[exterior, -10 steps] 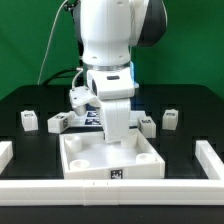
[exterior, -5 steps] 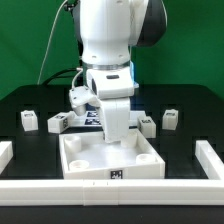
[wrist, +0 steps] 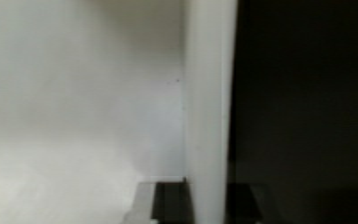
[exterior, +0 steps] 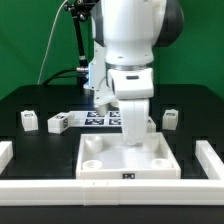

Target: Assemble one leg

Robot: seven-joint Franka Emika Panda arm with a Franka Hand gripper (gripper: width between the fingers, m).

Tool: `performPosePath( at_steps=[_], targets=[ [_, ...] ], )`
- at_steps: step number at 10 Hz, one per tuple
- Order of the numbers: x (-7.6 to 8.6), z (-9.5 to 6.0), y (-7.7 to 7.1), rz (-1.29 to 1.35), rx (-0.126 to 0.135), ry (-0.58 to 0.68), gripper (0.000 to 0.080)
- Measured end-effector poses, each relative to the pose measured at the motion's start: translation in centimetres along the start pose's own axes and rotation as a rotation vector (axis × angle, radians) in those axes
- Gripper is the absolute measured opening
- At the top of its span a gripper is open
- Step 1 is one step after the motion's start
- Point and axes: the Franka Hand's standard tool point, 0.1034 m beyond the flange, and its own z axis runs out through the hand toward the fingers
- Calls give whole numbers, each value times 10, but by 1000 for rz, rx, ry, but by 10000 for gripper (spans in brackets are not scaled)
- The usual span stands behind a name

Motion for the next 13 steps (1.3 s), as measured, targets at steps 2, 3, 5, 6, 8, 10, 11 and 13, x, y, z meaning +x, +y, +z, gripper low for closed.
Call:
performPosePath(
  at_steps=[2, 3, 5, 6, 8, 10, 11, 13],
  targets=[
    [23, -1, 13, 38, -11, 7, 67],
    [32, -2, 20, 42, -13, 8, 67],
    [45, -2, 22, 55, 2, 6, 67],
    [47, -3, 22, 68, 12, 2, 67],
    [46, -3, 22, 67, 11, 1, 67],
    [46, -3, 22, 68, 11, 1, 270],
    [46, -2, 22, 68, 11, 1, 404],
    [46, -2, 22, 69, 11, 1, 585]
  ],
)
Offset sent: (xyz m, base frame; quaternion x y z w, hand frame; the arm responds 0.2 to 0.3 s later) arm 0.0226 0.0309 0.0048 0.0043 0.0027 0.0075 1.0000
